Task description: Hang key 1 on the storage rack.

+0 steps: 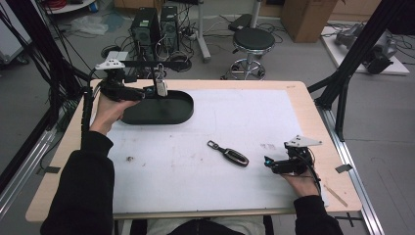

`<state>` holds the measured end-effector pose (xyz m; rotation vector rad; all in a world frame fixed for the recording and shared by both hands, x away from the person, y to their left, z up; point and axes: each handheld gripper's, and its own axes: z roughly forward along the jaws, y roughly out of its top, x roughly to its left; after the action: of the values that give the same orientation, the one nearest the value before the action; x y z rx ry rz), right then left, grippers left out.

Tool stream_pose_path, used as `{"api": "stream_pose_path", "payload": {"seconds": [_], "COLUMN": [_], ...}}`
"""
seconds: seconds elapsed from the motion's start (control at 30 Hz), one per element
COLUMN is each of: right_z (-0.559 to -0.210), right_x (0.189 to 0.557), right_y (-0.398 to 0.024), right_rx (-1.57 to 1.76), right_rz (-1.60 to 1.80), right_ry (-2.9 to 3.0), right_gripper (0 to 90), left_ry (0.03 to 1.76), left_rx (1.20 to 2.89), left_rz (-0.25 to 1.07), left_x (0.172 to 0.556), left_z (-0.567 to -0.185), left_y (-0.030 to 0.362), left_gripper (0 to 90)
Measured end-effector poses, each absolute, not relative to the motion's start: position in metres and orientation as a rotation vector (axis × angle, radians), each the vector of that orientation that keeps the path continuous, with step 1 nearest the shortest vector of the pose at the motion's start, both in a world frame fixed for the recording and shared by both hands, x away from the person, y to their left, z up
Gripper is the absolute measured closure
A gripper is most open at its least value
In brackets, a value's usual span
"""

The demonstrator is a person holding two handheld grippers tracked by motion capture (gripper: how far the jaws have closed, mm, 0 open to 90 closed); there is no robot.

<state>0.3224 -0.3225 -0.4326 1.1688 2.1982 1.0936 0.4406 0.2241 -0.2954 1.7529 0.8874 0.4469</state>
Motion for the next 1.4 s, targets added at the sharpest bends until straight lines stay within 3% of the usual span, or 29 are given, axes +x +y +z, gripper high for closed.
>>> {"api": "stream_pose_path", "payload": {"seconds": [0.47, 0.6, 1.4], "right_z": [-0.432, -0.433, -0.433], "right_x": [0.322, 0.323, 0.322], "right_y": [-0.322, -0.322, -0.321], "right_rx": [1.168, 1.167, 1.165], "right_rz": [1.095, 1.093, 1.085], "right_ry": [2.2, 2.2, 2.204], "right_gripper": [0.8, 0.8, 0.8], "left_ry": [0.91, 0.924, 0.947], "left_rx": [1.757, 1.729, 1.8], "left_rz": [0.415, 0.352, 0.387], "left_x": [0.411, 0.406, 0.366], "left_z": [-0.324, -0.336, -0.368], "left_y": [0.238, 0.243, 0.258], "left_gripper": [5.0, 4.9, 4.9]}}
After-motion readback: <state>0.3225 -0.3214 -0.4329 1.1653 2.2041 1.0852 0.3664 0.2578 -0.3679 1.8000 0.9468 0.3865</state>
